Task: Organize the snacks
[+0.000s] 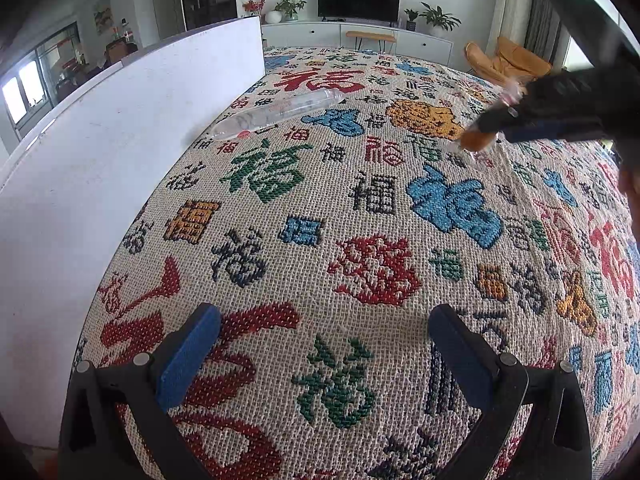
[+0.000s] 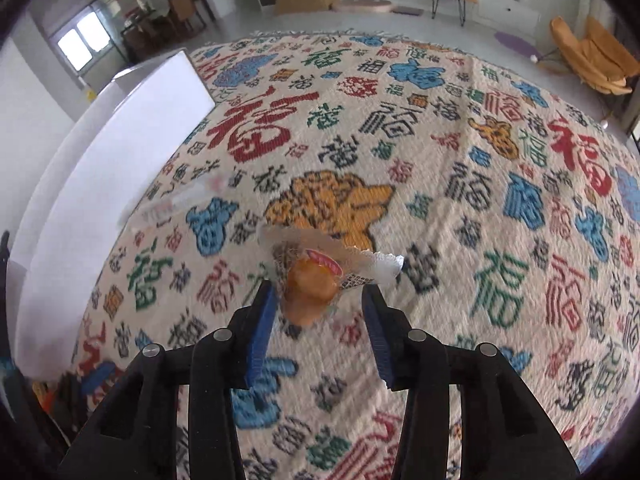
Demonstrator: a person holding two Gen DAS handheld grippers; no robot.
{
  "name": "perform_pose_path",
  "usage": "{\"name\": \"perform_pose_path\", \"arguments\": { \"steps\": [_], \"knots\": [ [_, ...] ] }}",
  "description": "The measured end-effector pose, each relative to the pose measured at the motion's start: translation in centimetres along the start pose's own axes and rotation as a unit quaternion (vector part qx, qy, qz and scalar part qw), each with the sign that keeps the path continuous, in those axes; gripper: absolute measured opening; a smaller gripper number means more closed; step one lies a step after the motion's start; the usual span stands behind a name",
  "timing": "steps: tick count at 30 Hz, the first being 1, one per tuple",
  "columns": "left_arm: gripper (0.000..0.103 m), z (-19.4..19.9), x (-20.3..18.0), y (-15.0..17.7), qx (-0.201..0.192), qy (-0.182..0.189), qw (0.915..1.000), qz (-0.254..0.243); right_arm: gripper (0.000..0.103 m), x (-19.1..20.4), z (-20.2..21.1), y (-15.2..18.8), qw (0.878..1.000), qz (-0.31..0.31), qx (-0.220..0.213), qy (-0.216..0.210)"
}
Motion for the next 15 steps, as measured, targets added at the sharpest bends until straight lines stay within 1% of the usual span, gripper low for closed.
{"name": "perform_pose_path", "arguments": {
  "steps": [1, 2, 3, 5, 6, 8, 12, 15],
  "knots": [
    [0.103, 0.0, 0.0, 0.0, 0.000, 0.000, 1.0000, 0.000, 0.043, 0.3, 0.6, 1.6, 1.000, 0.010, -0.005, 0.000],
    [0.103, 0.0, 0.0, 0.0, 0.000, 0.000, 1.0000, 0.000, 0.041, 0.6, 1.0, 3.0, 1.000, 0.019, 0.003, 0.009],
    [0.103, 0.0, 0.0, 0.0, 0.000, 0.000, 1.0000, 0.000, 0.043, 0.9, 1.2, 4.4, 1.000, 0.026, 0.007, 0.014],
    [0.103, 0.0, 0.0, 0.0, 0.000, 0.000, 1.0000, 0.000, 0.044, 1.1, 2.0, 7.2, 1.000, 0.026, 0.007, 0.008],
    [0.103, 0.0, 0.0, 0.0, 0.000, 0.000, 1.0000, 0.000, 0.053, 1.1, 2.3, 8.4, 1.000, 0.024, 0.007, 0.005],
    [0.103, 0.0, 0.0, 0.0, 0.000, 0.000, 1.0000, 0.000, 0.060, 1.1, 3.1, 10.7, 1.000, 0.023, 0.002, 0.010],
    [0.103, 0.1, 0.0, 0.0, -0.001, 0.000, 1.0000, 0.000, 0.063, 1.1, 4.7, 13.9, 0.998, 0.042, -0.021, 0.038],
    [0.103, 0.0, 0.0, 0.1, -0.001, 0.000, 1.0000, 0.000, 0.066, 1.1, 4.9, 15.2, 0.994, 0.072, -0.026, 0.075]
  ]
}}
Point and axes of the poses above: each gripper's, at about its wrist camera, not at the fingertips, and z roughly against the way its jaws point, x to its left, y to its underside, the point moved 2 cm from there along -z, roughly the way its jaws point, and after that the axes turned 15 degrees about z, right-handed, at the moved point
